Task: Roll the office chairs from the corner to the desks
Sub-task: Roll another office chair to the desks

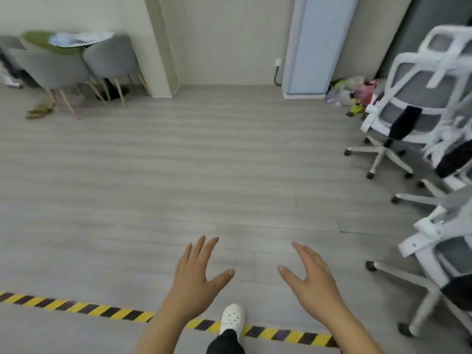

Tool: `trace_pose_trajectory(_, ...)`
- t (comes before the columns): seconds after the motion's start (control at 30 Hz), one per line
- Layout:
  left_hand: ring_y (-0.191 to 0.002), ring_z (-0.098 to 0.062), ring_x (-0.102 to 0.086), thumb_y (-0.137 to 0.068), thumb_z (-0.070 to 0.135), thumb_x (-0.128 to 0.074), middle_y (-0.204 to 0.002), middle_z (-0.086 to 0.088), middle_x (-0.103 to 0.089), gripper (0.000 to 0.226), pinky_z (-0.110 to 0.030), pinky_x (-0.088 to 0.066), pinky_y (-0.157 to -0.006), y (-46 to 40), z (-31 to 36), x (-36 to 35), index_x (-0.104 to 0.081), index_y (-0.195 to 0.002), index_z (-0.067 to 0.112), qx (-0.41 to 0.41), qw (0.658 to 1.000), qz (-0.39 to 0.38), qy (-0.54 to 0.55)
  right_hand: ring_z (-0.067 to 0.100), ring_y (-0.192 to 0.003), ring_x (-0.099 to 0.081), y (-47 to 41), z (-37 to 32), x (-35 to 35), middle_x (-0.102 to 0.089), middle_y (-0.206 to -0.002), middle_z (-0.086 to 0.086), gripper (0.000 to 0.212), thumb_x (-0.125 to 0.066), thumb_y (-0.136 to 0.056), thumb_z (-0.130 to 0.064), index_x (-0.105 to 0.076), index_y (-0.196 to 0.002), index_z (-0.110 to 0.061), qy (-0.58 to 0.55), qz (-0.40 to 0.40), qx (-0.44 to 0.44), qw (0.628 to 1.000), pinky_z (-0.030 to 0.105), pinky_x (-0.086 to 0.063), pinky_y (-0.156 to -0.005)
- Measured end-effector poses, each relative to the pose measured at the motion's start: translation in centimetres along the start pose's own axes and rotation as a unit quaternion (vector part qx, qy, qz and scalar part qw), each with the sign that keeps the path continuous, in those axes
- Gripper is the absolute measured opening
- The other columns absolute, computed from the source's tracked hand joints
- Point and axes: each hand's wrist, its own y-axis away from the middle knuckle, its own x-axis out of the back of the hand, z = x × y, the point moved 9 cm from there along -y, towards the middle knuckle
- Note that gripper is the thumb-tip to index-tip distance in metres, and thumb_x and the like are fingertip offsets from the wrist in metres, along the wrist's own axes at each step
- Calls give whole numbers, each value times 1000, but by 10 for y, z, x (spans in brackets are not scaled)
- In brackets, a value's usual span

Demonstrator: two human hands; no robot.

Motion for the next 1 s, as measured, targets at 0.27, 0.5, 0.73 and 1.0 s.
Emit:
trace_pose_trajectory(0.27,-149,-14,-6,-85,61,-57,-161,12,-15,73,-41,-16,-120,-243,124,11,-25,-148,42,-121,989,-83,31,6,-148,-12,-116,-23,136,-22,-158,-17,64,-58,-88,-57,-31,-145,-47,-40,172,-68,982,40,-17,-121)
trace_pose_trajectory(0.5,-149,-10,2,-86,63,-55,-161,17,-6,74,-40,-12,-121,-356,307,-94,-19,-149,46,-287,924,-251,-34,4,-139,-29,-132,70,245,-36,-150,-18,67,-61,-82,-60,-40,-143,-41,-80,332,-205,917,39,-28,-116)
trace_pose_trajectory(0.73,-149,-10,4,-85,64,-55,-161,19,-4,74,-39,-9,-121,-438,457,-198,-18,-148,48,-392,848,-333,-125,18,-143,-29,-190,160,365,-34,-155,-7,73,-58,-79,-65,-41,-144,-38,-90,441,-287,846,51,-33,-114)
trace_pose_trajectory(1.0,-149,-13,-1,-85,64,-55,-161,16,-7,74,-38,-11,-121,-511,552,-271,-20,-148,47,-457,774,-395,-190,23,-150,-7,-240,260,515,-16,-163,-4,71,-46,-92,-59,-23,-153,-30,91,354,-469,804,58,-12,-116)
